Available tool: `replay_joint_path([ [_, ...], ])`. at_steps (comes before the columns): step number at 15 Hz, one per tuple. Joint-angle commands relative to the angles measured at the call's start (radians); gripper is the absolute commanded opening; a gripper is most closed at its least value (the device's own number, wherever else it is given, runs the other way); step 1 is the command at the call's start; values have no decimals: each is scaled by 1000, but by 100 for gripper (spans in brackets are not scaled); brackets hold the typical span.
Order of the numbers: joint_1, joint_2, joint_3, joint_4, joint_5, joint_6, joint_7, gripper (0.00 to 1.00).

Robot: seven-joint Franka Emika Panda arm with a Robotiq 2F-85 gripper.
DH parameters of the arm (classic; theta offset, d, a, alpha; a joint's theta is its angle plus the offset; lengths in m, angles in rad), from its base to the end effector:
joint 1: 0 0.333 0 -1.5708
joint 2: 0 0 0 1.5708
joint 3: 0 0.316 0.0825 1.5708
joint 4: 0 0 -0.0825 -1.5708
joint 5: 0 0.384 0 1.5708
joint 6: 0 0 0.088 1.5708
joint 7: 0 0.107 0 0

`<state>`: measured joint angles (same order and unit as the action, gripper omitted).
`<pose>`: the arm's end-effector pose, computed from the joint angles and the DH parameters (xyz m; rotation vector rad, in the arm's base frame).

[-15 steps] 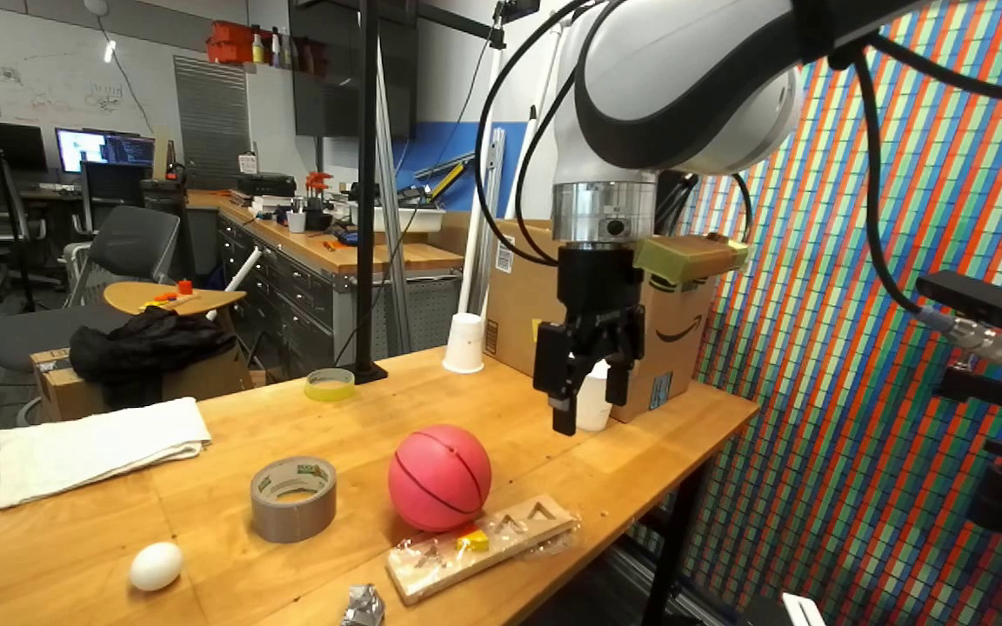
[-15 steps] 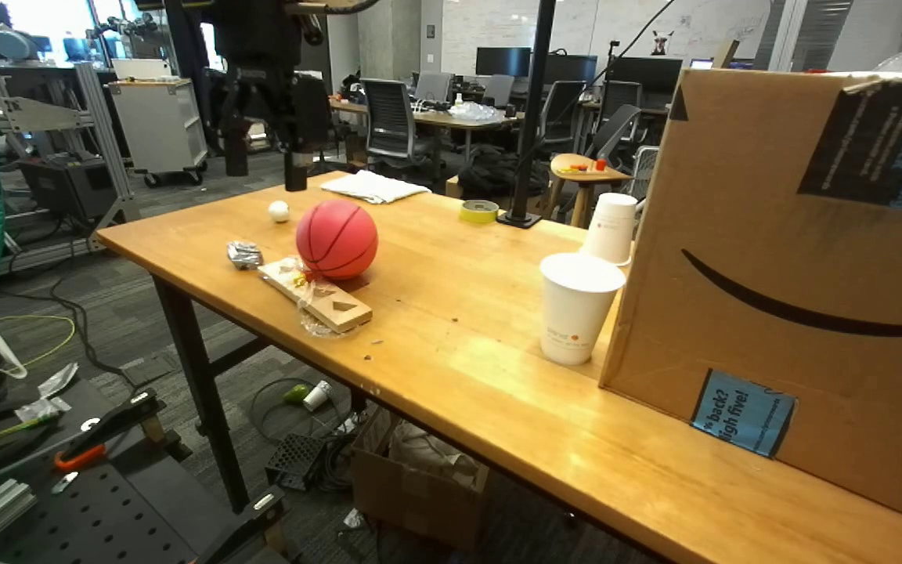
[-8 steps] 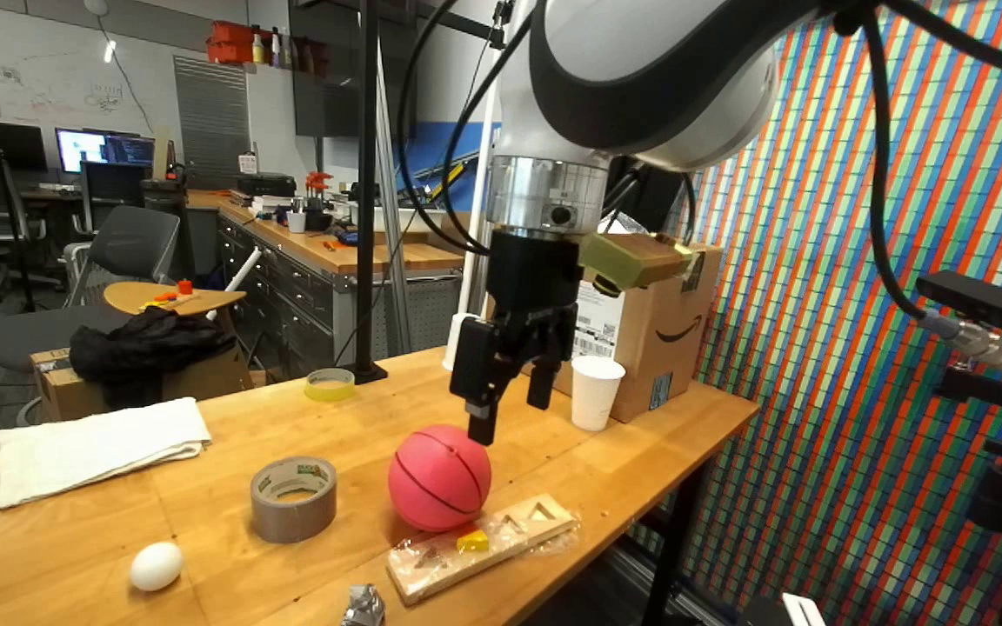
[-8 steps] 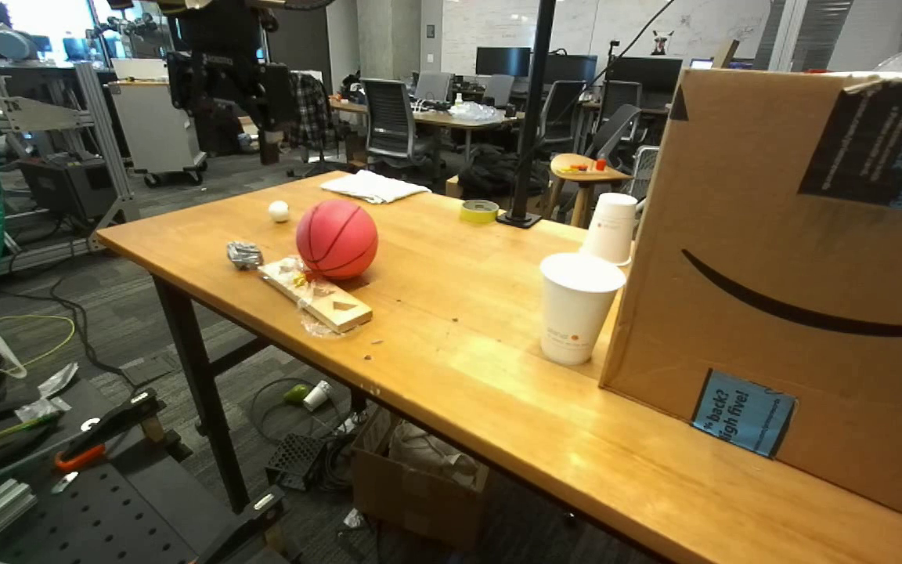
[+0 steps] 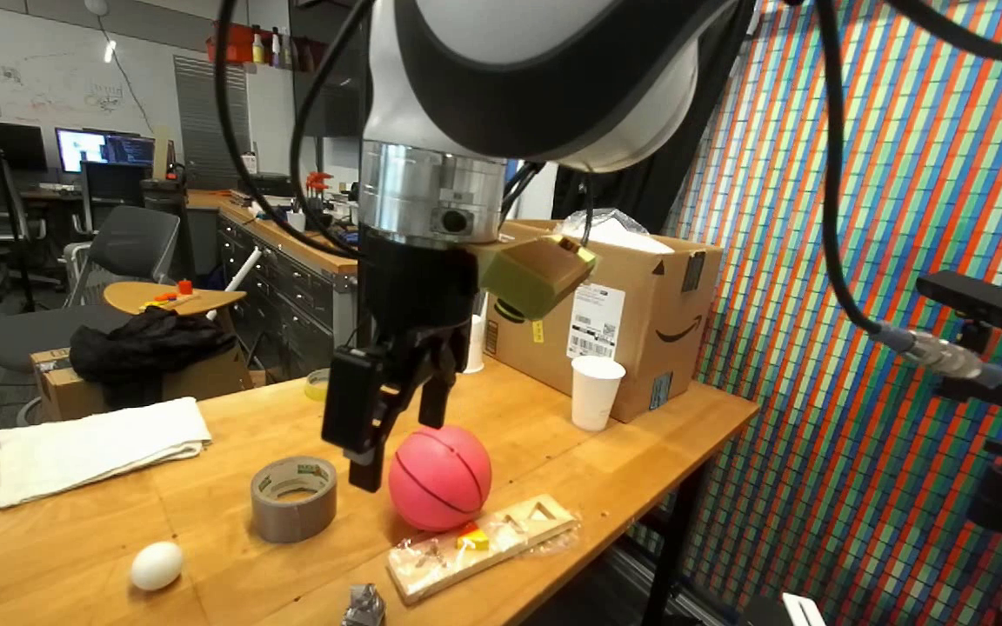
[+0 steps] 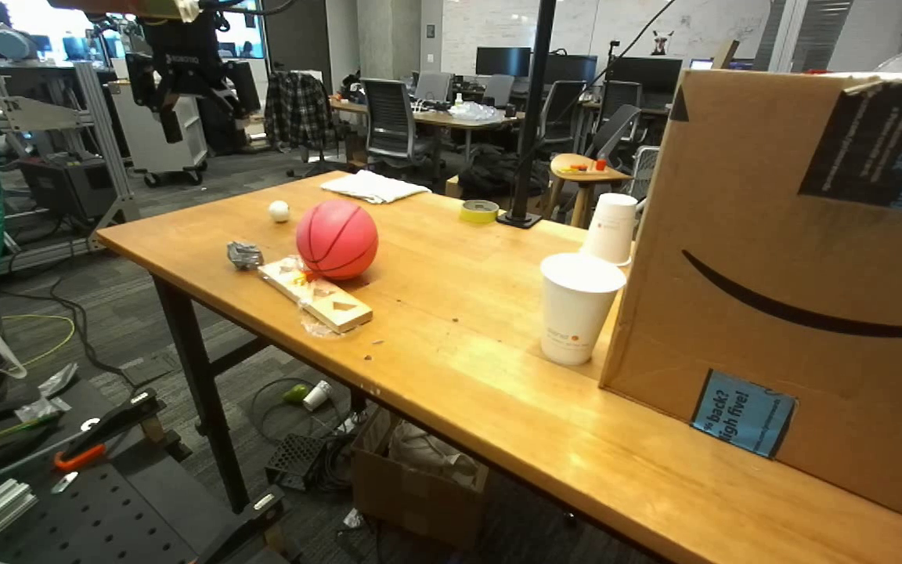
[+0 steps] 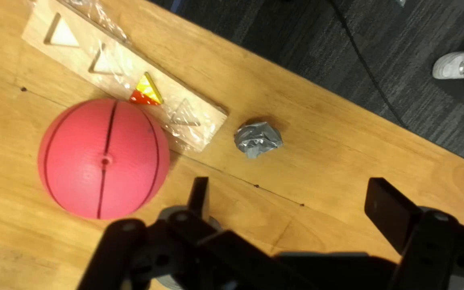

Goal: Put the white bowl in the cup closest to you, then put the basketball on the brown tape

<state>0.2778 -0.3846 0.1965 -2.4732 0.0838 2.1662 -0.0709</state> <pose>0.3797 0.2003 0.4354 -3.0347 -0.7576 -0.1118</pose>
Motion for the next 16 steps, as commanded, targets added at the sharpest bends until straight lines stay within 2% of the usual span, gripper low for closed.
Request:
replay_joint_path([
  [1,23,106,40,111,-10,16,-27,100],
  [8,40,309,125,344,-78,-7,-12,100],
  [16,76,583,156,676,-220,-64,2,100],
])
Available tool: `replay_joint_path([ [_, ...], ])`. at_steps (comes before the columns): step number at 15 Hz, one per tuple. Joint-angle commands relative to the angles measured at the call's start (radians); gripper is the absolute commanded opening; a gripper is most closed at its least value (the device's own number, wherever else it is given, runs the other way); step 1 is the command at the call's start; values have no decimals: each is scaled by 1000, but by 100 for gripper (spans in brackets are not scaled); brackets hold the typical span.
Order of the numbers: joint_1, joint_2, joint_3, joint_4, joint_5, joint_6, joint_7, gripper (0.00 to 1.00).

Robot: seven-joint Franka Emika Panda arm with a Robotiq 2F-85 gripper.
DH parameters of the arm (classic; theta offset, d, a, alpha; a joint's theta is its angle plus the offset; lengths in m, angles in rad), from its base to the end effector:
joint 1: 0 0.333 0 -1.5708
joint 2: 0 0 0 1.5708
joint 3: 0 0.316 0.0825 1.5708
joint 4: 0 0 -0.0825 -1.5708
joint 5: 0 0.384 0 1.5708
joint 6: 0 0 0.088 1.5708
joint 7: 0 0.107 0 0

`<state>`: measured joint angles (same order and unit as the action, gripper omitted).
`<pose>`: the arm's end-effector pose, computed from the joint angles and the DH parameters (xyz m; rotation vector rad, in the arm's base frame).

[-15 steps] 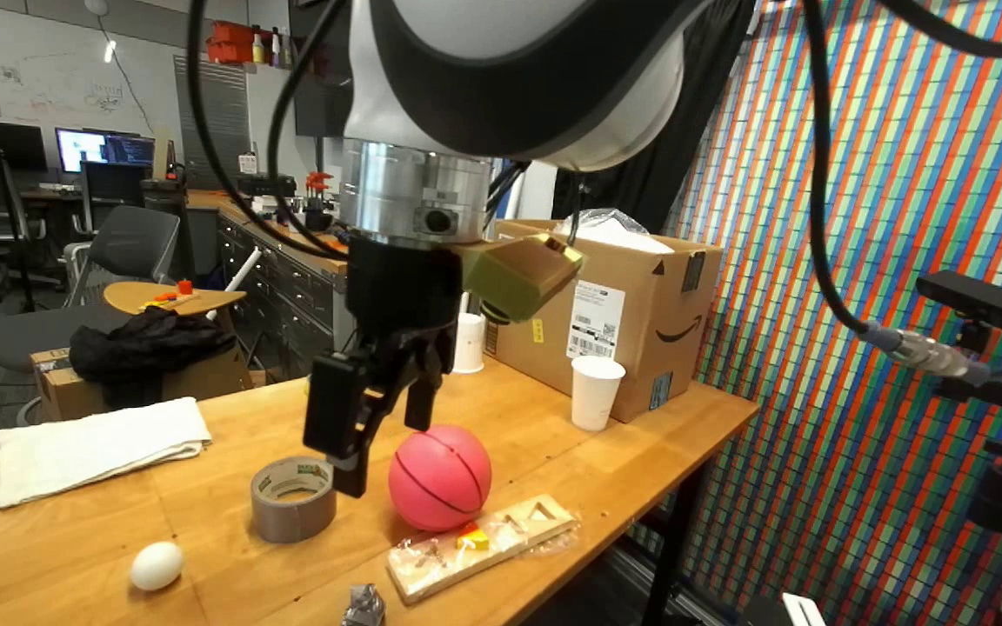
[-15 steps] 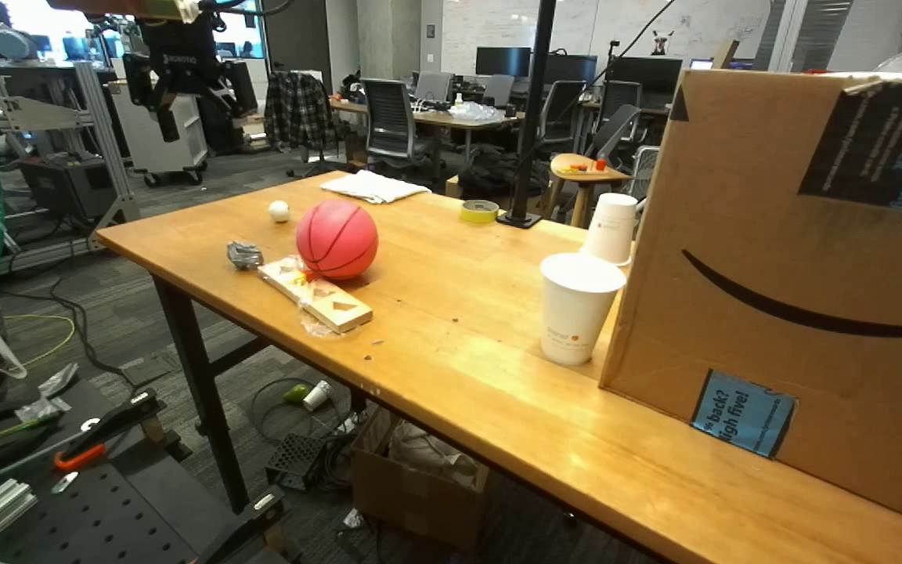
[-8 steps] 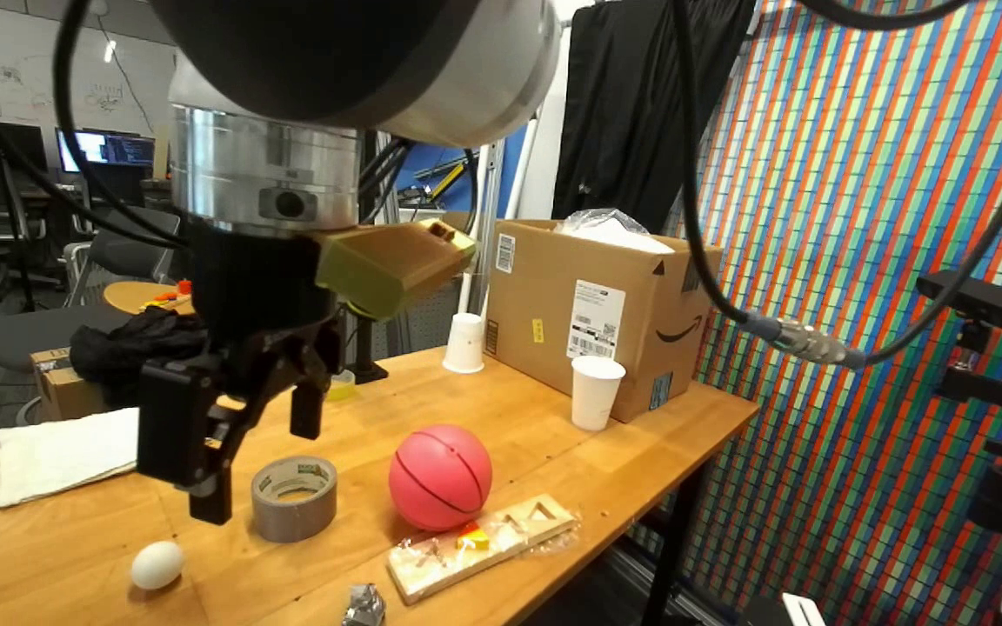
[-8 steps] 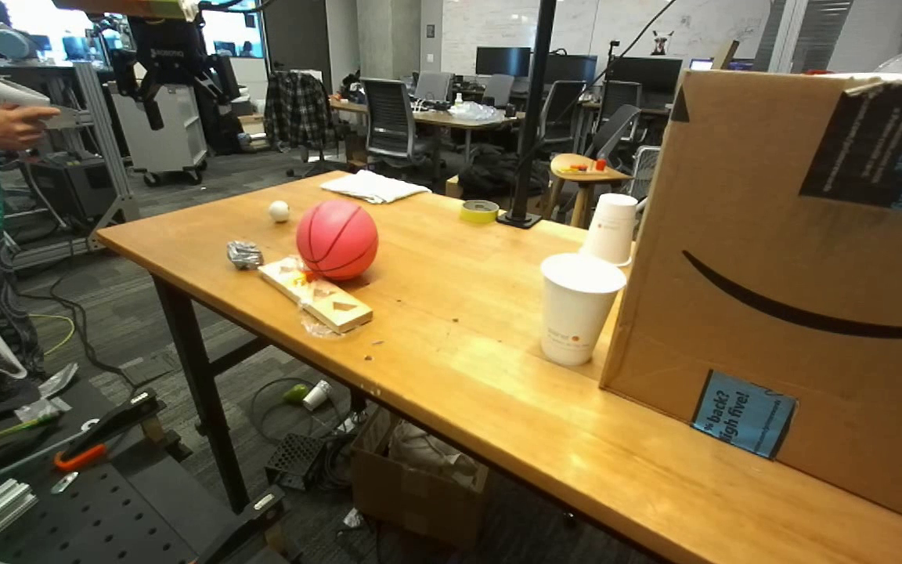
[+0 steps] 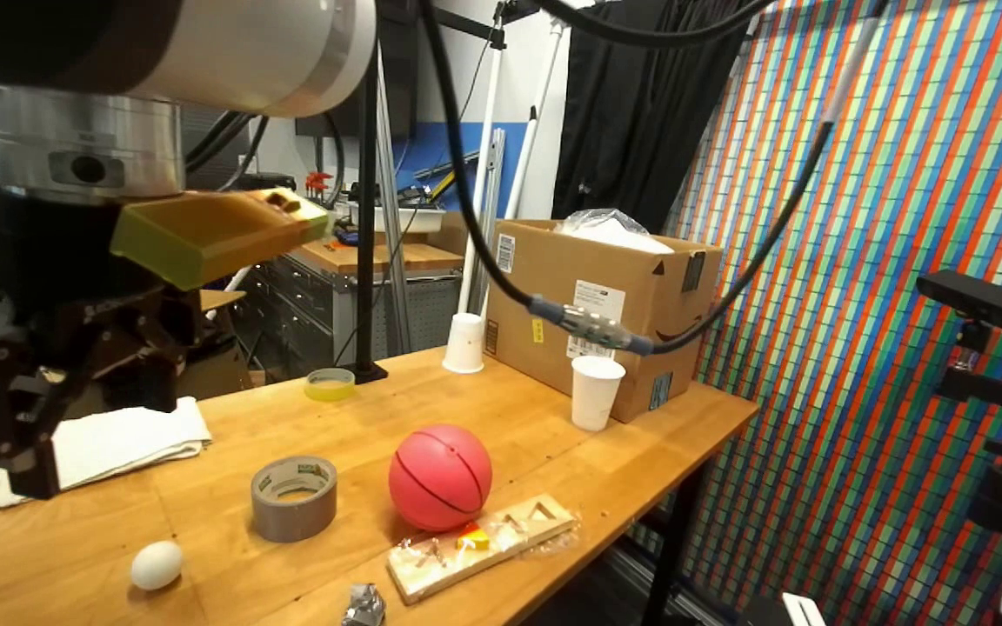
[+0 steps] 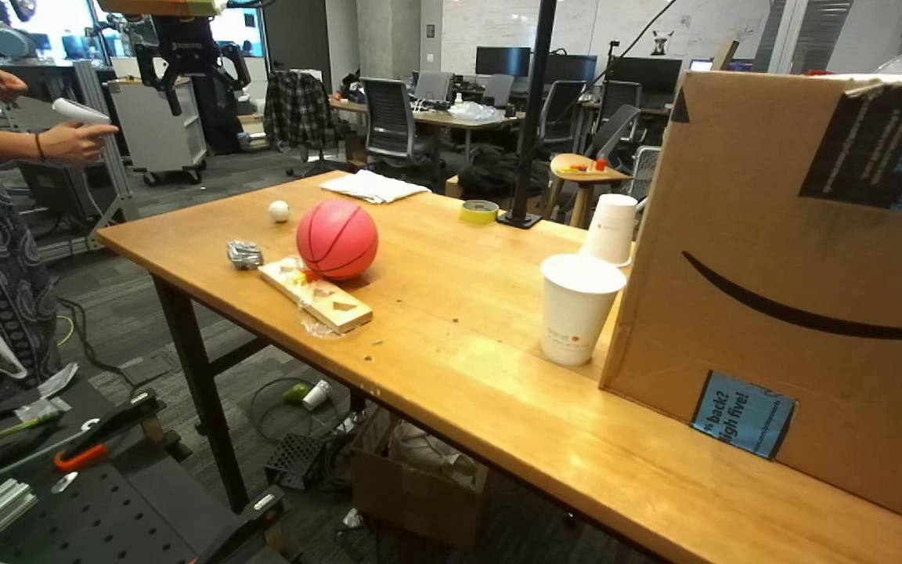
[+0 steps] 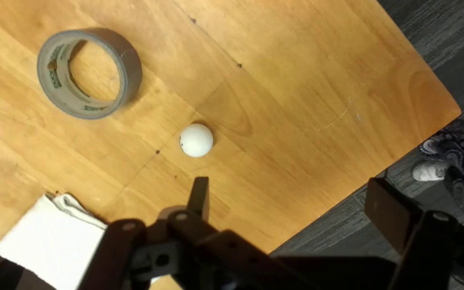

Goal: Put the white bowl in the cup closest to you, then put the basketball on the brown tape

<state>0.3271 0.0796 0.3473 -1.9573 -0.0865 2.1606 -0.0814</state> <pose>0.4634 0.3612 0.4500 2.8814 1.2124 0.2149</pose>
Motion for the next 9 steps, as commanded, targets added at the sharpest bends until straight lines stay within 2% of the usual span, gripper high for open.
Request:
replay_joint_path([
  [1,37,151,4,190,-62,-59,7,100],
  [9,75,345,-27,404,-132,-94,-73,100],
])
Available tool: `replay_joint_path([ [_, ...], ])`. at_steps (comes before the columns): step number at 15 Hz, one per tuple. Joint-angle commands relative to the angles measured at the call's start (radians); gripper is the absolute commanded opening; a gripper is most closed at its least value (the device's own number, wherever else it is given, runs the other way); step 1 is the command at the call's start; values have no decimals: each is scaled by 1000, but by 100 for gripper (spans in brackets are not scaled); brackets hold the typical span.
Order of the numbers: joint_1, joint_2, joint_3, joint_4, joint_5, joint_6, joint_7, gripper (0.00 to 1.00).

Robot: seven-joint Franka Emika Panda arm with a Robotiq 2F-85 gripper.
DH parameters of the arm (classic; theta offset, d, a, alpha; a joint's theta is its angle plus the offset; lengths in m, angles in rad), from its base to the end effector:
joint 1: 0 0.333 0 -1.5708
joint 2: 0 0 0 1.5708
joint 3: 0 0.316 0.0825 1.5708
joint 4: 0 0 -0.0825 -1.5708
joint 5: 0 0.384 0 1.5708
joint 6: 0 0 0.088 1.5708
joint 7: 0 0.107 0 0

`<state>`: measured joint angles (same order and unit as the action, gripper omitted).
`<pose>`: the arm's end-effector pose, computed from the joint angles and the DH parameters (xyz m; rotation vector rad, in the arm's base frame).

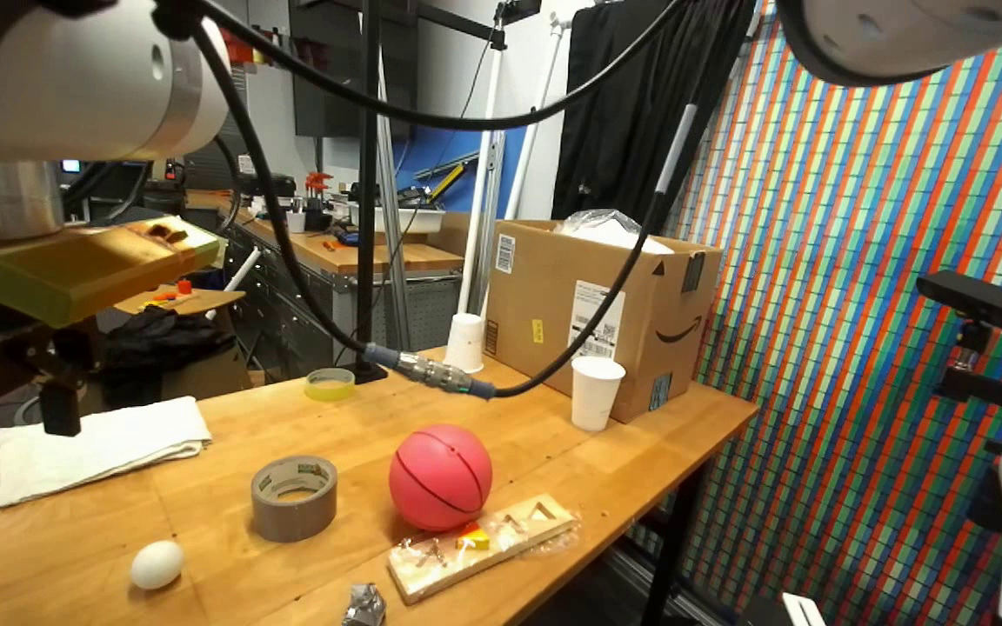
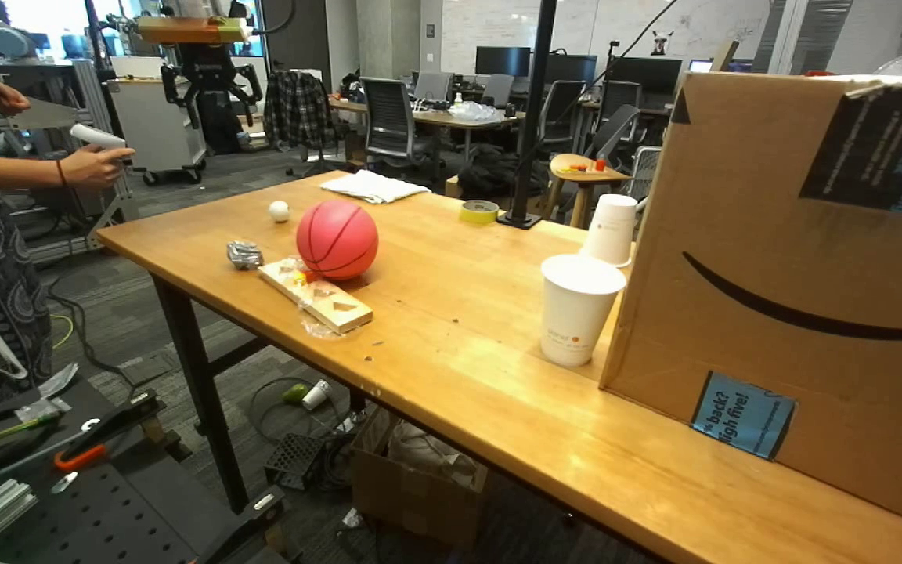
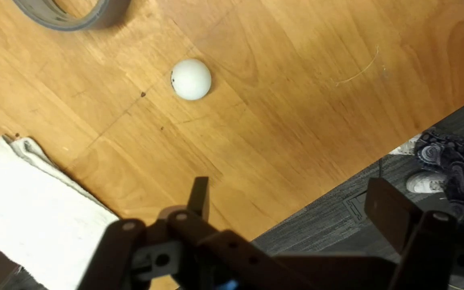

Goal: Put the white bowl in the cup closest to you, then put the basketball on the brown tape

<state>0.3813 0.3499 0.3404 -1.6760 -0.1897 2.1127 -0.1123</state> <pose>0.5180 0.4139 0.4194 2.8083 1.3528 0.1881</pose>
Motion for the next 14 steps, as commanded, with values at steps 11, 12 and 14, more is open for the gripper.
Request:
replay_joint_path([
  [11,-25,181,-102,182,-14,-89,-95,100],
  [12,-32,178,-105,167,-8,-91,-91,100],
  [14,-42,169,-108,127,6,-95,-73,100],
])
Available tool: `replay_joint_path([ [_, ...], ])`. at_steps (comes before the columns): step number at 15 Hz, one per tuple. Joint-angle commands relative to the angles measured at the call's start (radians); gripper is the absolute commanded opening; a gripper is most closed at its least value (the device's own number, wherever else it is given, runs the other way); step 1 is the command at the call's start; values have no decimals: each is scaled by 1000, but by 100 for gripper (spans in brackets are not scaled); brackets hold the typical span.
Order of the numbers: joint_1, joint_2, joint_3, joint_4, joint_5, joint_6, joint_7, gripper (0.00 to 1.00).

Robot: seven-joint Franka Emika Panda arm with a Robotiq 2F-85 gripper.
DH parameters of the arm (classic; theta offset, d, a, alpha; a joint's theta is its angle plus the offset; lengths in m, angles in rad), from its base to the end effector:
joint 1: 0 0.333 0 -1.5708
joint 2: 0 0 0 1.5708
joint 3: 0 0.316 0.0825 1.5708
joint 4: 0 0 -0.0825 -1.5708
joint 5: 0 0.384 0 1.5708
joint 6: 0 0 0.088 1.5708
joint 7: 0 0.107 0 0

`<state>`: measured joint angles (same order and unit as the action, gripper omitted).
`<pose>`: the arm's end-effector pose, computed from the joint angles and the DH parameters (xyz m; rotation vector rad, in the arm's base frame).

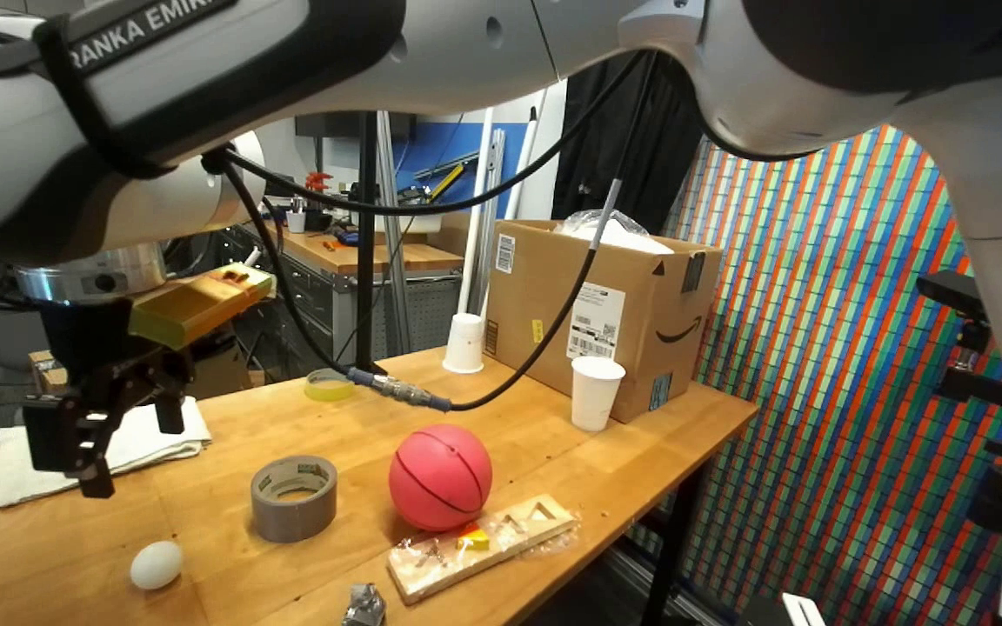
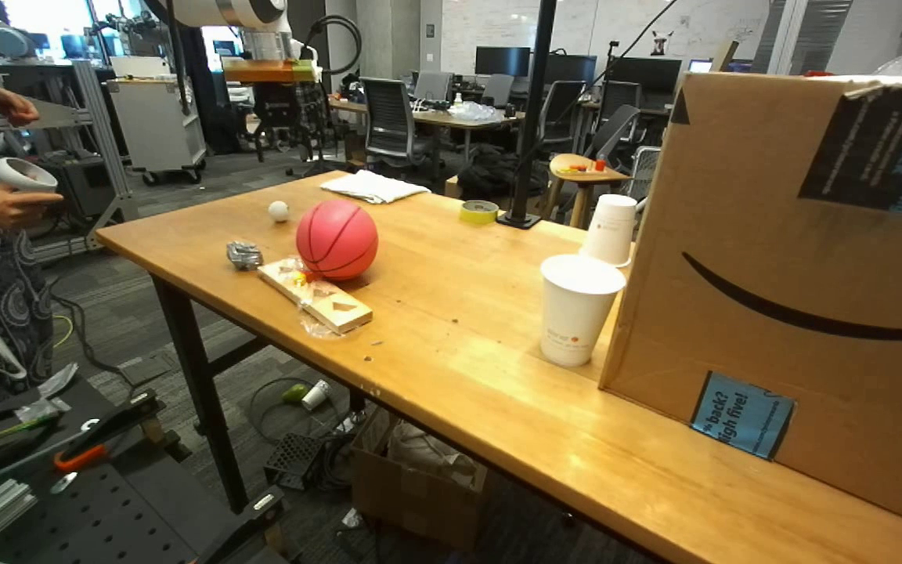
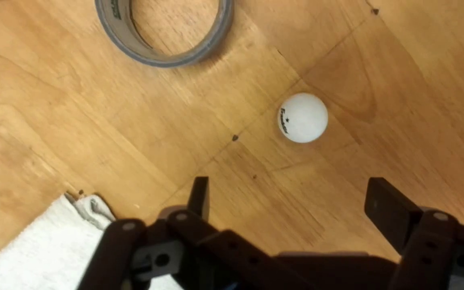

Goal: Put the white bowl in the cup closest to you, then put the basketball on the brown tape

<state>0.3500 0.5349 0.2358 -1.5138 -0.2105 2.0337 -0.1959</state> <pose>0.6013 0.3542 0.3592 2.8046 1.2590 0.0232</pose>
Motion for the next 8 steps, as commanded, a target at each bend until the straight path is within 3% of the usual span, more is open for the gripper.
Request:
replay_joint_path([
  [1,-20,-22,2,-58,44,-19,8,100],
  [8,-28,-17,9,-146,110,-14,29,100],
])
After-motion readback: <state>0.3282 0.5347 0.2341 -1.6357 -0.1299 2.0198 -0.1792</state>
